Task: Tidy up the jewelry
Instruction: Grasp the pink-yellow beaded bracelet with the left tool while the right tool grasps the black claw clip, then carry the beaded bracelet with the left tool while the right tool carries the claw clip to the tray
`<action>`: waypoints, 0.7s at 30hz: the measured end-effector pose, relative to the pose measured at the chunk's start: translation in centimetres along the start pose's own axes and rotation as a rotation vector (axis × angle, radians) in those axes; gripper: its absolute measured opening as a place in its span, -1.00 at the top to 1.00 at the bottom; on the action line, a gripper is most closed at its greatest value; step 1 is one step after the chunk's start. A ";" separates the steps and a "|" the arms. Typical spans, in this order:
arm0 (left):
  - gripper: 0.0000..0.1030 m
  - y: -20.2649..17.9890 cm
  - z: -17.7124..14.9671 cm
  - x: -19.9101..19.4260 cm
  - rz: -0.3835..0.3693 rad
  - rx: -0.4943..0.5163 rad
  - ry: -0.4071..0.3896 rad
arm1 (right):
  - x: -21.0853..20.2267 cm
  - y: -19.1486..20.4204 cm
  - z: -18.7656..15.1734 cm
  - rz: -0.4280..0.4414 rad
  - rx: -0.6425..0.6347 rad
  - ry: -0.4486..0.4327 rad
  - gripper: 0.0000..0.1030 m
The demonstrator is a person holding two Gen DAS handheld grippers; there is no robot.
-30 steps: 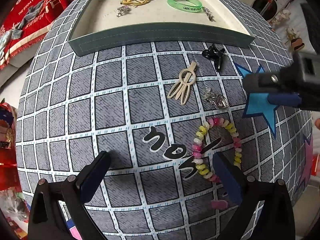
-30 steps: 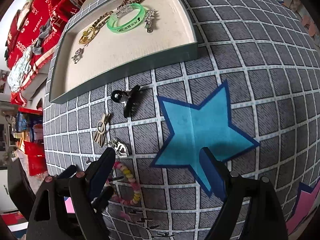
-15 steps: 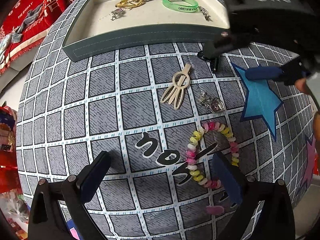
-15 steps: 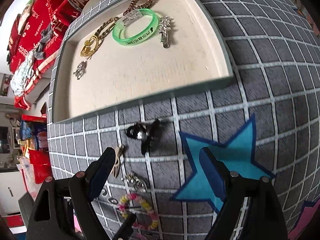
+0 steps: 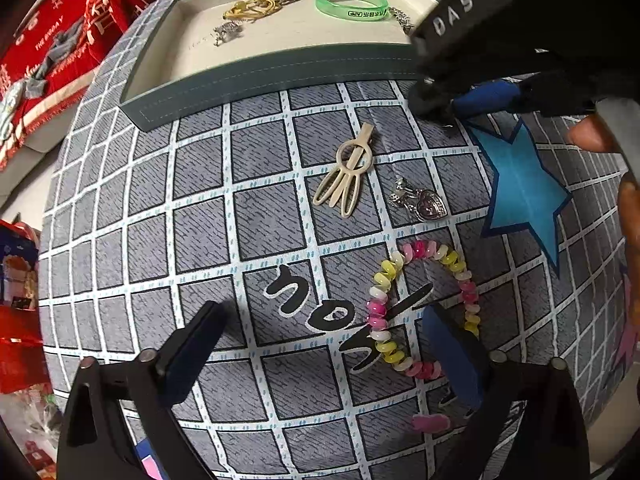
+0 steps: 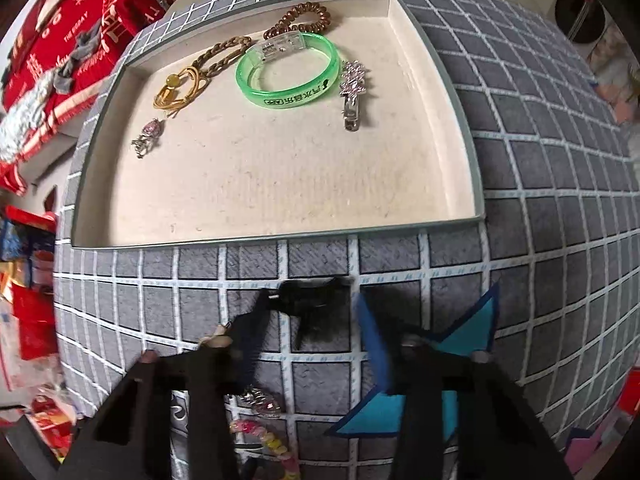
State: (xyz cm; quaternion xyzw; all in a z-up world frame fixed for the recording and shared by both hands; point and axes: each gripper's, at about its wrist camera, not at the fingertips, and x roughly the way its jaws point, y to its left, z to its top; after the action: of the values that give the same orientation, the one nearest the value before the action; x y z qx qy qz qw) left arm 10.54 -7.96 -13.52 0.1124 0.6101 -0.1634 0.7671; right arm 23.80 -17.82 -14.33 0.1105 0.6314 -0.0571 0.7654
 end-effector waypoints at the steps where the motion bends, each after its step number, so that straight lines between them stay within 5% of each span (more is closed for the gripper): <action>1: -1.00 0.0 -0.1 -0.1 -0.001 0.002 -0.003 | 0.0 -0.1 0.0 -0.003 0.000 -0.004 0.44; 4: -0.85 -0.9 -0.2 -0.5 -0.004 0.012 -0.022 | -0.1 -0.6 0.1 0.007 0.008 -0.012 0.47; 10: -0.24 -3.4 0.1 -1.6 -0.021 0.073 -0.049 | -0.5 -2.2 -0.7 0.039 0.033 -0.016 0.47; 14: 0.54 -4.7 0.3 -2.2 -0.051 0.114 -0.056 | -0.8 -3.3 -1.4 0.060 0.058 -0.010 0.47; 21: 0.54 -4.0 1.1 -2.5 -0.171 0.028 -0.024 | -1.6 -4.7 -2.9 0.077 0.085 -0.008 0.47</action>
State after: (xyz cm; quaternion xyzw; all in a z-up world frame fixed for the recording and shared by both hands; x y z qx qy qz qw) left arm 9.47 -11.75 -10.73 0.0688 0.6059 -0.2381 0.7560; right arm 19.70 -21.73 -13.69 0.1666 0.6207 -0.0549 0.7642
